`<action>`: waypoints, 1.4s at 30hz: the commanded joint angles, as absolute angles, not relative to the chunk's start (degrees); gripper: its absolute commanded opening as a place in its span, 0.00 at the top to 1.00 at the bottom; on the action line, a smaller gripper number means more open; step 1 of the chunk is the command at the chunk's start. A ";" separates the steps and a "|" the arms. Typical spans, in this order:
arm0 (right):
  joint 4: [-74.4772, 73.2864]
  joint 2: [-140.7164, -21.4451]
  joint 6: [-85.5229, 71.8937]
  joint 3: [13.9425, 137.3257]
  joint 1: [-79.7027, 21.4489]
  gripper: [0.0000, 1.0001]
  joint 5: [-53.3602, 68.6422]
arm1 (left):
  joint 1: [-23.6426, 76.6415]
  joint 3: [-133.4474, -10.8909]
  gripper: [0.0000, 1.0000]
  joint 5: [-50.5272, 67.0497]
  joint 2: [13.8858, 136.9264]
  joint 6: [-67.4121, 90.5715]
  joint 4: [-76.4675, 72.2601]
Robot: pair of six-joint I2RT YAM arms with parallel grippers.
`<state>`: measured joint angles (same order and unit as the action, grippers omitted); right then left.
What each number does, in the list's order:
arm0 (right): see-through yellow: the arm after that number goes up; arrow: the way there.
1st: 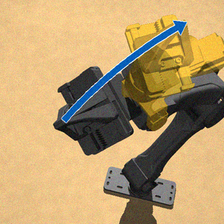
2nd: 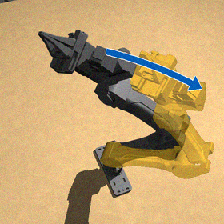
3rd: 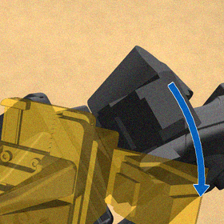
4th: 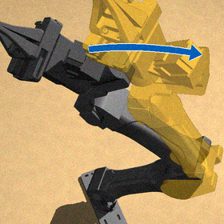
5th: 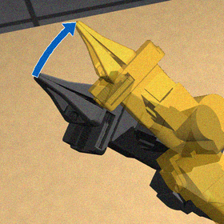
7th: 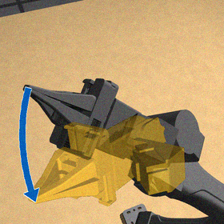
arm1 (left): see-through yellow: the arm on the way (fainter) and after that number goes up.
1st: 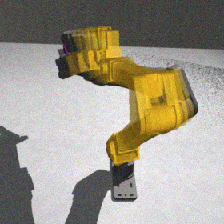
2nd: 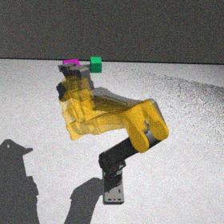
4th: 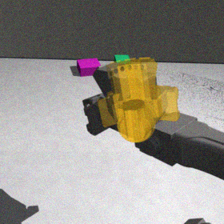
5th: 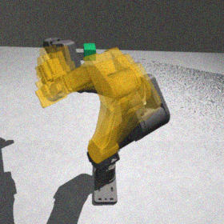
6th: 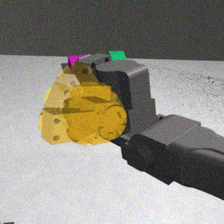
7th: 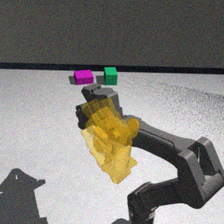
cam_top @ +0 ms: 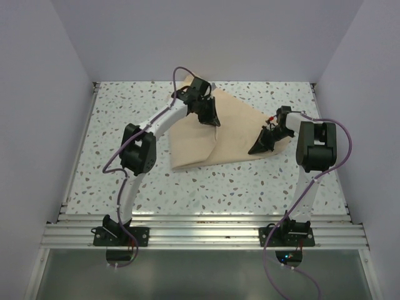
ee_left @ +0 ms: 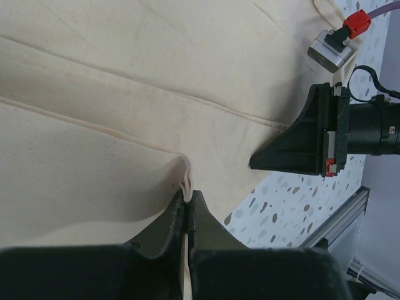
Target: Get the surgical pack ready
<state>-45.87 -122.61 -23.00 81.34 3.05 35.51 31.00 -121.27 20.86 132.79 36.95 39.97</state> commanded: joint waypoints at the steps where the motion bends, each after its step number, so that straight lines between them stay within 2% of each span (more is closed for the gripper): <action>1: -43.59 -126.56 -20.92 80.16 2.37 1.00 26.10 | 32.17 -124.37 1.00 23.64 133.33 38.49 37.09; 27: -43.15 -126.83 -21.18 80.24 2.11 1.00 26.28 | 32.43 -128.93 0.99 28.65 141.06 39.20 34.37; 30: -43.15 -126.48 -21.18 80.24 1.93 1.00 26.28 | 32.17 -128.85 0.89 29.27 141.15 38.94 34.28; 31: -43.24 -126.21 -21.18 80.24 2.02 1.00 26.28 | 31.99 -128.76 0.76 29.35 140.89 38.76 34.28; 34: -43.33 -125.34 -21.36 80.33 1.93 1.00 26.28 | 31.29 -128.76 0.62 29.79 139.22 37.62 34.19; 35: -43.50 -125.07 -21.36 80.33 1.93 1.00 26.28 | 30.77 -128.76 0.48 29.79 138.52 36.66 34.71; 36: -43.68 -124.63 -21.44 80.59 1.93 1.00 26.19 | 30.50 -128.59 0.44 29.62 136.95 35.87 35.24; 40: -46.05 -121.39 -21.36 82.70 1.67 1.00 24.71 | 28.39 -124.56 0.42 26.90 129.83 30.77 38.49; 42: -47.89 -118.13 -21.62 85.24 0.80 1.00 24.35 | 26.82 -117.21 0.44 22.52 123.18 27.70 39.11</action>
<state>-46.76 -121.82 -22.96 82.11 2.22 33.41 29.89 -123.26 26.85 136.66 33.78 38.81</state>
